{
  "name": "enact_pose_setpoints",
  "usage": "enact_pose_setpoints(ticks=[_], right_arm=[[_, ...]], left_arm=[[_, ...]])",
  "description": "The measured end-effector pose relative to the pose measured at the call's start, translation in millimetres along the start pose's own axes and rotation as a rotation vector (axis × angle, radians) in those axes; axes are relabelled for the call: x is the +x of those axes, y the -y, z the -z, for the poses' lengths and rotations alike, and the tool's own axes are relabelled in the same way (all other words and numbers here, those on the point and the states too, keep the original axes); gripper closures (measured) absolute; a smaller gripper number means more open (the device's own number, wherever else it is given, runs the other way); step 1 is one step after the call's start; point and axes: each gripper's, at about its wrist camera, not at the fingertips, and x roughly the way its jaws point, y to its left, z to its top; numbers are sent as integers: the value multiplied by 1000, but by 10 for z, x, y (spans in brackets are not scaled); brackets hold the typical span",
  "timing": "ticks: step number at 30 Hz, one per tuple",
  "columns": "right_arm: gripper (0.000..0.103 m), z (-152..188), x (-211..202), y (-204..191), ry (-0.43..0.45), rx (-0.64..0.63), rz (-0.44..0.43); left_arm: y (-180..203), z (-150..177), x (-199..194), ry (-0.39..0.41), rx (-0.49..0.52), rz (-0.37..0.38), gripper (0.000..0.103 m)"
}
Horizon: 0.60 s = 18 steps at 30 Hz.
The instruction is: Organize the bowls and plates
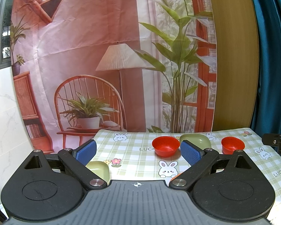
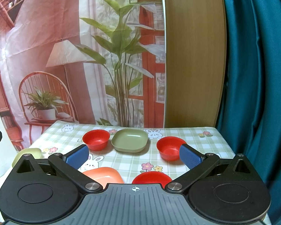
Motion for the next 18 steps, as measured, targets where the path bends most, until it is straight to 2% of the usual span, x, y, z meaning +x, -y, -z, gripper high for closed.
enact_pose_setpoints(ticks=[18], right_arm=[[0, -15, -16, -9, 5, 2, -1]], left_arm=[[14, -27, -34, 7, -7, -4, 5]])
